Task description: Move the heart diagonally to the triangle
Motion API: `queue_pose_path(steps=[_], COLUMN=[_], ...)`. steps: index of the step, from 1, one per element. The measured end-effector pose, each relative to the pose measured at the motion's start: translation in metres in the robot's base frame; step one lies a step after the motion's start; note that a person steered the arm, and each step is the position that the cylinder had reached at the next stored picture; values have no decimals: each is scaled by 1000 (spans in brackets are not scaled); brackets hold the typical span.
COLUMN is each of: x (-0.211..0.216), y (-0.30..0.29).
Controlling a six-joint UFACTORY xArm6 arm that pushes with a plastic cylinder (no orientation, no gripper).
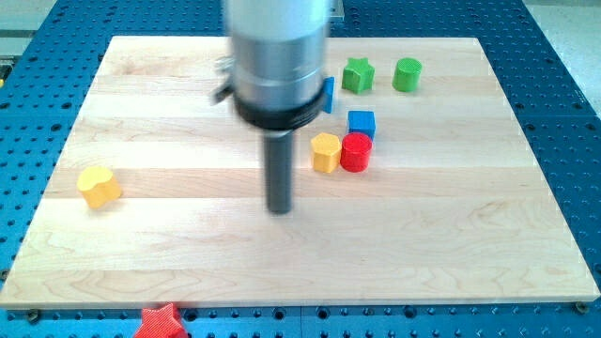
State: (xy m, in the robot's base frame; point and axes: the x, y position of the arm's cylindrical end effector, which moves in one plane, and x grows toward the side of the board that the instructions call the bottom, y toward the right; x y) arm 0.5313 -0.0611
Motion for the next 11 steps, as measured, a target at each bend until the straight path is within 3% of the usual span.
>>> queue_pose_path(steps=[1, 2, 3, 4, 5, 6, 7, 8, 9, 10, 11], x=[-2, -15, -26, -61, -51, -28, -64, -88, -88, -78, -86], y=[-136, -234, -227, -169, -88, -189, -205, -158, -51, -14, -48])
